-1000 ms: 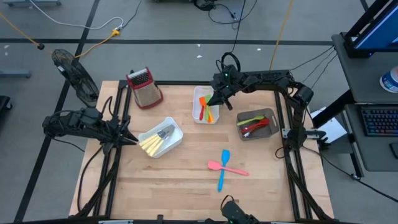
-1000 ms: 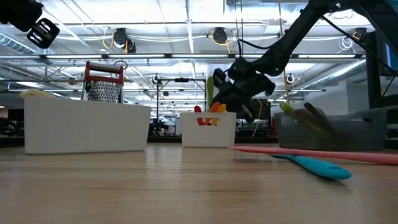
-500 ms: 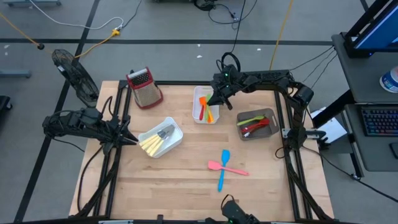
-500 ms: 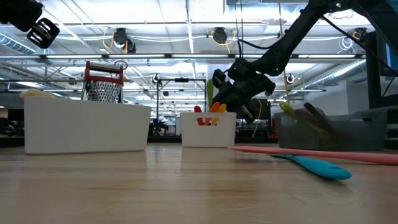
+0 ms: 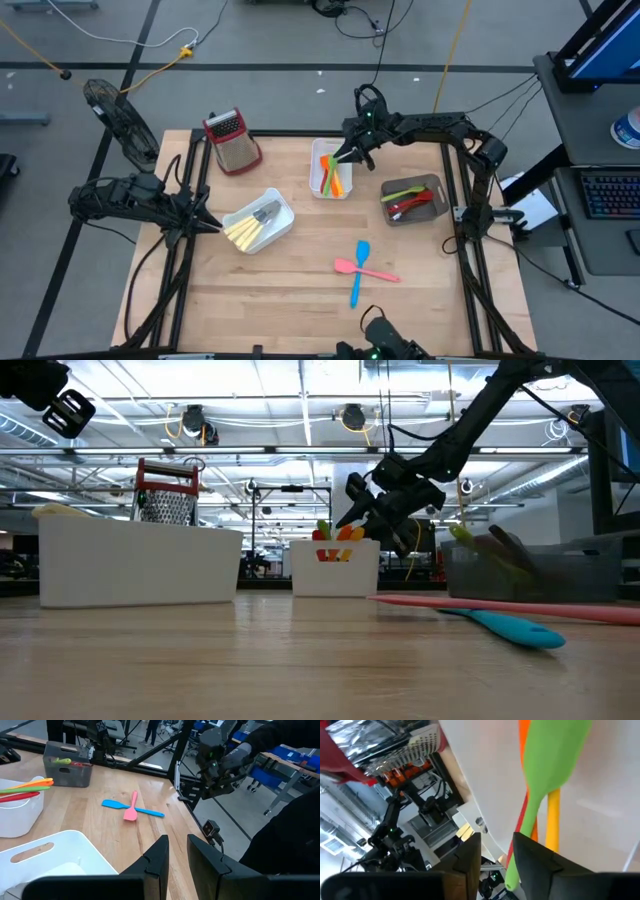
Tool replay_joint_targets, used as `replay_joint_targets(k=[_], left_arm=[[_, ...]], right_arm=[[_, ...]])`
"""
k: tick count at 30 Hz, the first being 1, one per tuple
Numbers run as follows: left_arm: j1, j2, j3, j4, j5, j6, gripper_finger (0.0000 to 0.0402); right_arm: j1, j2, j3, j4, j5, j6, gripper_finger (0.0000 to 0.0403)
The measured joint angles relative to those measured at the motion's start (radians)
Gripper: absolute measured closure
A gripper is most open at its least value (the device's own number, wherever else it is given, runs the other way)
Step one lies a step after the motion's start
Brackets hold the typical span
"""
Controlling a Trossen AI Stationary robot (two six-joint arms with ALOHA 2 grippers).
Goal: Pick & Place Kitchen Items
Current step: Put the pink spatula into the top white bin
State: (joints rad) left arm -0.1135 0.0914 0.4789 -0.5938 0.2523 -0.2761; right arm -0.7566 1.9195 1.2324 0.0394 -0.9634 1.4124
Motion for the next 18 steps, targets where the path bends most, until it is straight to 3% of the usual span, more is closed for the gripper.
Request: replay_joint_targets(k=[9, 18], left_arm=[[0.000, 0.000, 0.000, -0.001, 0.000, 0.005, 0.0332], [0.000, 0.000, 0.000, -0.001, 0.000, 0.011, 0.0332]], right_arm=[[0.026, -0.126, 0.000, -0.006, -0.002, -0.059, 0.0328], [0.137, -0.282, 0.000, -0.053, 0.051, -0.149, 0.0399]])
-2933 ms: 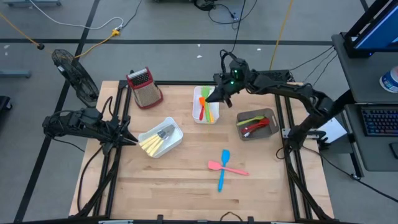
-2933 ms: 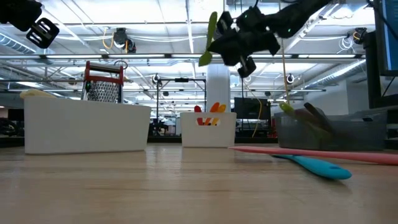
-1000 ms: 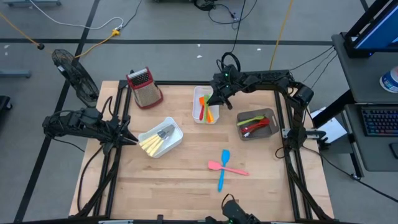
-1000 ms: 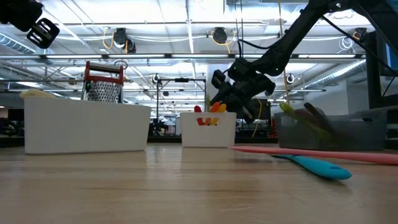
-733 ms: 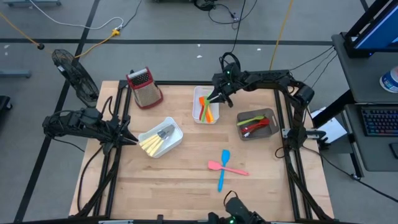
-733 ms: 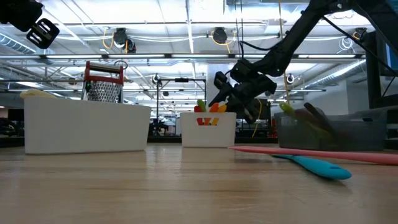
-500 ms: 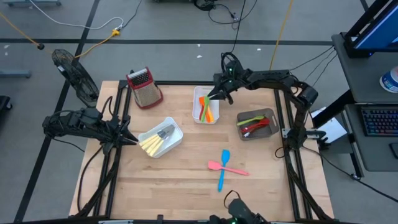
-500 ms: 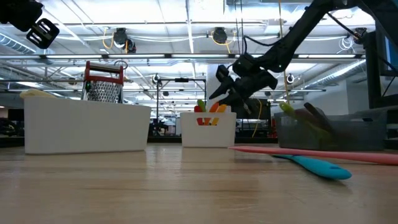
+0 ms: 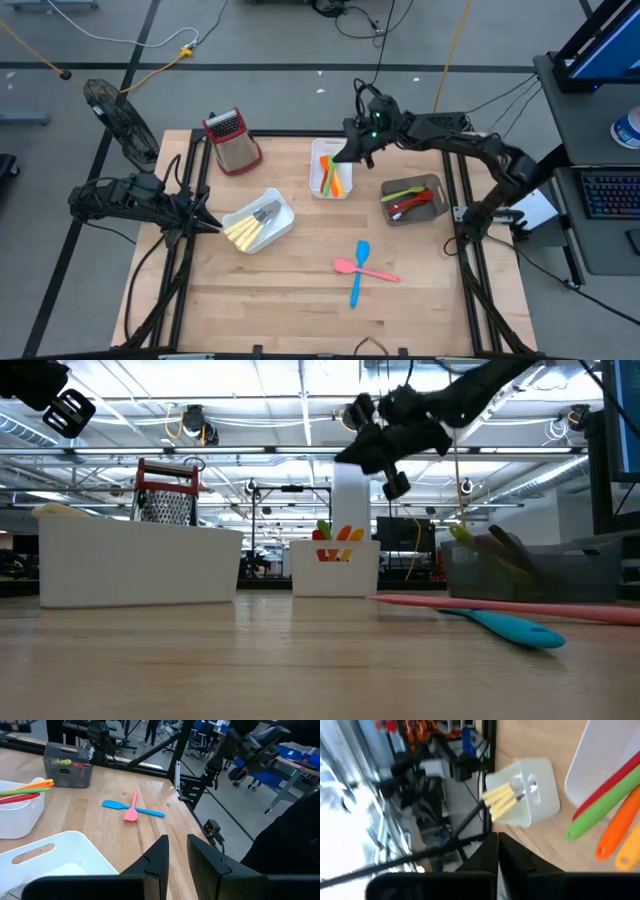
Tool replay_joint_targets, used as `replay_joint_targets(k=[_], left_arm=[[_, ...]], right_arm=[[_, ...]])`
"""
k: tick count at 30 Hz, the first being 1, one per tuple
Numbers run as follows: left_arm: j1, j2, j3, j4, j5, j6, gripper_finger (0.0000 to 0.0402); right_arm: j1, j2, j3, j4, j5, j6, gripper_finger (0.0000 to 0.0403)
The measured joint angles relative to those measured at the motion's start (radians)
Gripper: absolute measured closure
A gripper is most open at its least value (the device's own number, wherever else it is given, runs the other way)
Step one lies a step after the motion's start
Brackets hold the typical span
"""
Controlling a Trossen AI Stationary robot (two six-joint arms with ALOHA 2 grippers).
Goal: Pick & Place Kitchen Items
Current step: Put the pink spatula into the top white bin
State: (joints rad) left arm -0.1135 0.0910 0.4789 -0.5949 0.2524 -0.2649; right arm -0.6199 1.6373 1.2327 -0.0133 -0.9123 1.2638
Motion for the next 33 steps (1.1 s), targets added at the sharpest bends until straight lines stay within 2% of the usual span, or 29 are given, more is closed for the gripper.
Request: replay_joint_targets(k=[6, 14, 21, 33], left_arm=[[0.000, 0.000, 0.000, 0.000, 0.000, 0.000, 0.0332], [0.000, 0.000, 0.000, -0.001, 0.000, 0.002, 0.0332], [0.000, 0.000, 0.000, -0.006, 0.000, 0.003, 0.0332], [0.000, 0.000, 0.000, -0.007, 0.000, 0.003, 0.0332]], right_arm=[[0.121, -0.104, 0.000, -0.135, 0.128, -0.095, 0.0401], [0.342, -0.211, 0.000, -0.321, 0.389, -0.163, 0.0402], [0.533, -0.235, 0.000, -0.334, 0.568, -0.184, 0.0402], [0.767, -0.235, 0.000, -0.369, 0.759, -0.375, 0.0403]])
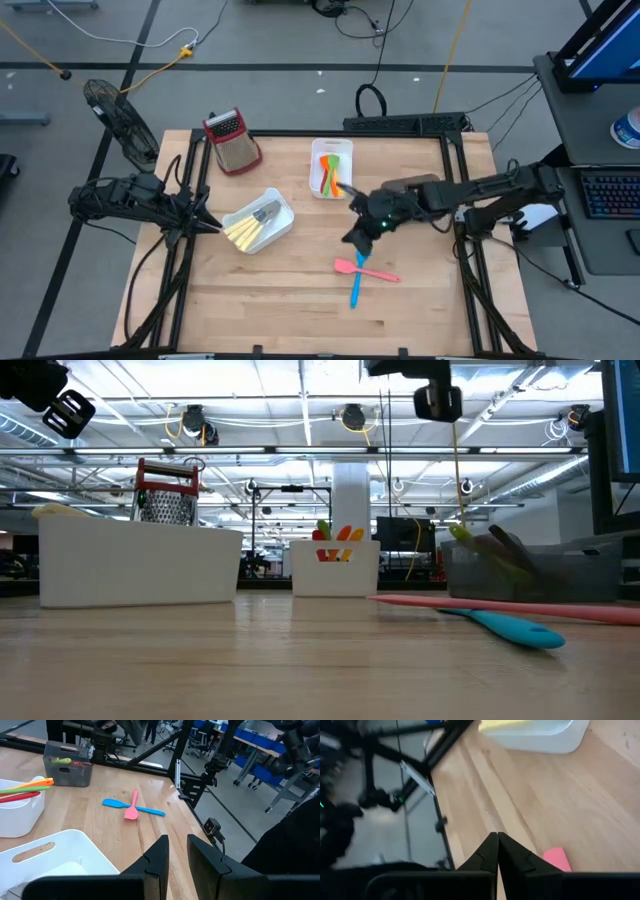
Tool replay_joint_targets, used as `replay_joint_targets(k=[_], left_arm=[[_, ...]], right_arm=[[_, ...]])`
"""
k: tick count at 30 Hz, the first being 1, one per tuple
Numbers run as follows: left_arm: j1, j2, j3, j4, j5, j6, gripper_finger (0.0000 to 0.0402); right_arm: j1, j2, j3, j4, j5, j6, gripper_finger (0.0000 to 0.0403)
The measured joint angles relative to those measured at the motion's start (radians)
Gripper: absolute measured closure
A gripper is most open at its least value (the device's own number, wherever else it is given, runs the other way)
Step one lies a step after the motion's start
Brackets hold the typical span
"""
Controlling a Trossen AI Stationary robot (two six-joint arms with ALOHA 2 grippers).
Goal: Pick & Place Kitchen Items
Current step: Put the pink spatula into the top white bin
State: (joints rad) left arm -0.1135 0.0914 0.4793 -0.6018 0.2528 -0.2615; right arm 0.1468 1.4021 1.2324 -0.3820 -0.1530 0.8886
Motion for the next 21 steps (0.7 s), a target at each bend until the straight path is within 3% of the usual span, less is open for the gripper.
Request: replay_joint_targets(k=[10, 21], left_arm=[[0.000, 0.000, 0.000, 0.000, 0.000, 0.005, 0.0332], [0.000, 0.000, 0.000, 0.000, 0.000, 0.028, 0.0332]], right_arm=[[0.123, 0.000, 0.000, -0.209, -0.002, -0.022, 0.0403], [0.177, 0.000, 0.000, -0.390, -0.008, -0.021, 0.0403]])
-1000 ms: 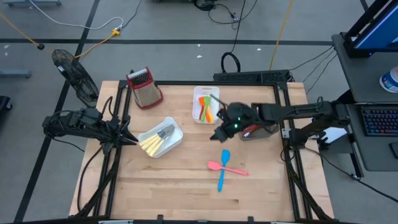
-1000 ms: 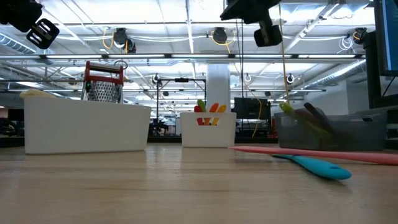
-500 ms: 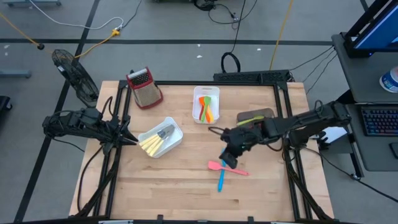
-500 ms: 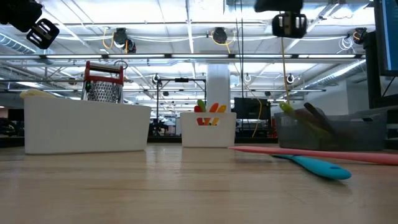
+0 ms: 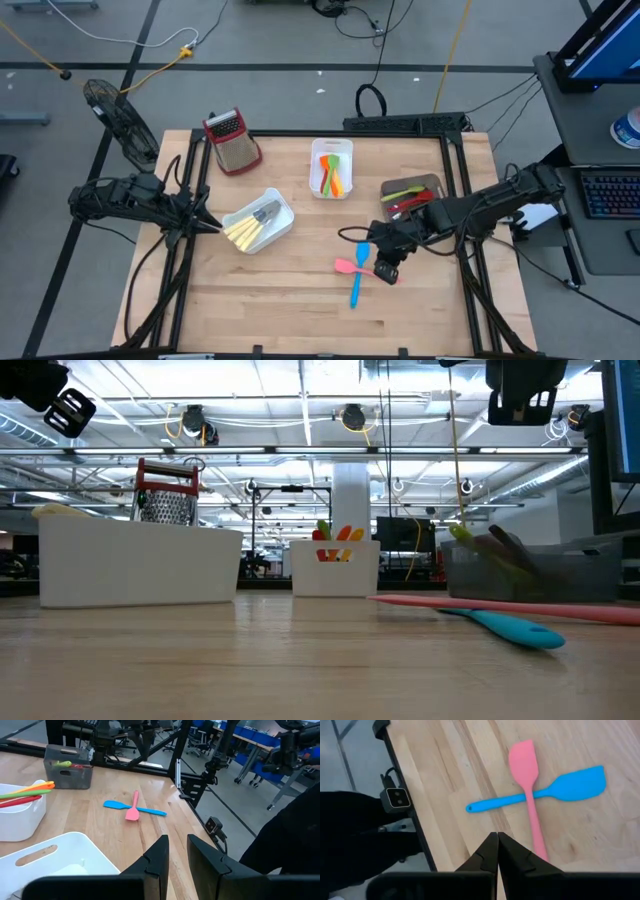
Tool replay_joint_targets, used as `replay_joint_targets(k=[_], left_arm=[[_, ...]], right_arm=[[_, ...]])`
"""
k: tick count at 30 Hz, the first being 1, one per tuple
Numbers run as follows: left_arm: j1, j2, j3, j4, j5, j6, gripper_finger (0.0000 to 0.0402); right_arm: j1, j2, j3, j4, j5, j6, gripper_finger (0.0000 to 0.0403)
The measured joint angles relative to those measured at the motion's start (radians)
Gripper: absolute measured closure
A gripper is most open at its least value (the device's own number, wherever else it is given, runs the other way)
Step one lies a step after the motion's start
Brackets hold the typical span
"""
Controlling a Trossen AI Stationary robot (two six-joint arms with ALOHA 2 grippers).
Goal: Pick & Place Kitchen Items
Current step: Put the pink spatula into the top white bin
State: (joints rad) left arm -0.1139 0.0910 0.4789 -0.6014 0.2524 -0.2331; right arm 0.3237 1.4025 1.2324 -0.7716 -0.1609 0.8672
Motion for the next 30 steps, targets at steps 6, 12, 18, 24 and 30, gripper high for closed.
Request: replay_joint_targets(k=[6, 12, 18, 24, 30], left_arm=[[0.000, 0.000, 0.000, 0.000, 0.000, 0.003, 0.0332], [0.000, 0.000, 0.000, 0.000, 0.000, 0.002, 0.0332], [0.000, 0.000, 0.000, 0.001, 0.000, 0.002, 0.0332], [0.000, 0.000, 0.000, 0.005, 0.000, -0.011, 0.0332], [0.000, 0.000, 0.000, 0.005, 0.000, -0.011, 0.0332]], right_arm=[[-0.001, 0.000, 0.000, -0.036, 0.008, -0.042, 0.0384], [0.000, 0.004, 0.000, -0.050, 0.018, -0.140, 0.0331], [0.032, 0.059, 0.000, -0.049, 0.022, -0.237, 0.0277], [0.066, 0.127, 0.000, -0.053, 0.000, -0.302, 0.0241], [0.085, 0.137, -0.006, -0.057, 0.003, -0.338, 0.0219]])
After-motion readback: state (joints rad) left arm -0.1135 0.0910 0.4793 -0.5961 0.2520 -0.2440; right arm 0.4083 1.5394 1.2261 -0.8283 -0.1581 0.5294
